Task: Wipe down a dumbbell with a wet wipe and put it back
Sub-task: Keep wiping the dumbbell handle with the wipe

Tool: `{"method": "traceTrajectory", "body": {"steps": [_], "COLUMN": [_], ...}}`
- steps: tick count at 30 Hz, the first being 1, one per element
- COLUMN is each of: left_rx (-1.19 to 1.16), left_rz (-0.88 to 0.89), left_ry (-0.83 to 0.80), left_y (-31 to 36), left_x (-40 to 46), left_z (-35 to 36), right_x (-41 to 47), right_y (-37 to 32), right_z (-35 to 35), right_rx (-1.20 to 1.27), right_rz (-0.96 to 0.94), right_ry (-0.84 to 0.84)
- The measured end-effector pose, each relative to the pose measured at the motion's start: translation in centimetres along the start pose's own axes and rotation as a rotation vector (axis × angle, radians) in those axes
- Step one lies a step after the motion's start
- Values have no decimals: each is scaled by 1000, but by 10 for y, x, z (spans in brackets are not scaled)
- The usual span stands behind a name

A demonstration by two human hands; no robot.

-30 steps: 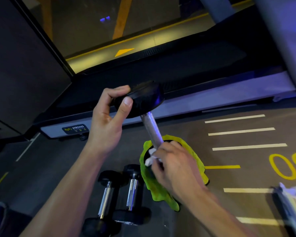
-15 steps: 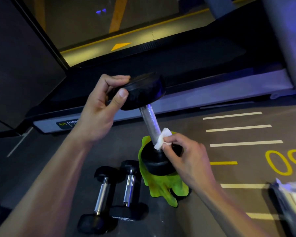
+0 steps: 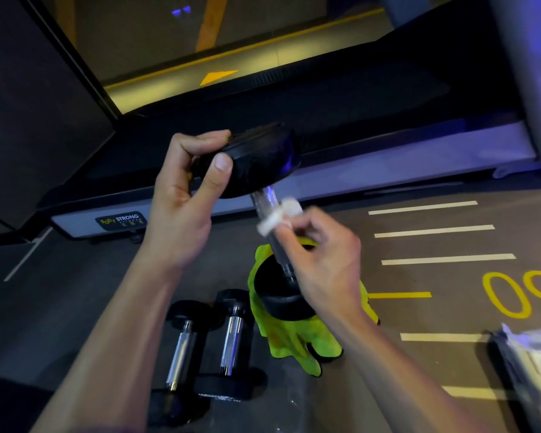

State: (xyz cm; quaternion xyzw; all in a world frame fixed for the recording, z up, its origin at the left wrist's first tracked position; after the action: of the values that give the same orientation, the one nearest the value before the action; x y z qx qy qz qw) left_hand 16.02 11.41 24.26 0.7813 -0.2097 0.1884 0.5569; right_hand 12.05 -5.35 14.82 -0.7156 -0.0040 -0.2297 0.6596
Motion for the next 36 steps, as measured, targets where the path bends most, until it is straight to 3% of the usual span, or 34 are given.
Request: {"method": "traceTrajectory", "body": {"steps": [3,9,14,20,25,31,36], "left_rx": [-20,45,382,442,477,452,344], "left_rz": [-7,-83,-98,-67,-64,-47,-1], "left_ry": [22,76,169,231,271,273,148], "left_y": [3,14,31,35,41,39,29], "left_x": [-1,-1,8,6,4,1,6], "left_z": [2,8,13,23,28,20,10], "right_x": [-8,21,-5,-9,-18,-21,1], "right_y": [4,-22,11,-4,-17,-14,5], "right_z": [-15,9,-28,-27,13,5,-30], "right_rx": [-85,83,-296,-666,-857,-722,-527], "right_rz": [32,-58,-108,-225,-257,-306,-102], "right_ry": [-89,3,-278,-335,-317,-307,-397]}}
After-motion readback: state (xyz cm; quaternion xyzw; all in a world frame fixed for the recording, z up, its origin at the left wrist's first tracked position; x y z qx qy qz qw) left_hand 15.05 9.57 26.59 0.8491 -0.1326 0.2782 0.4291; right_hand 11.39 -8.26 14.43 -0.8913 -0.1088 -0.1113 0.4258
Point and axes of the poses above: each hand's wrist, its own x-axis towards the middle knuckle, its own z-axis out of the palm, y = z × x, the point moved 3 cm from there along x, towards the middle knuckle
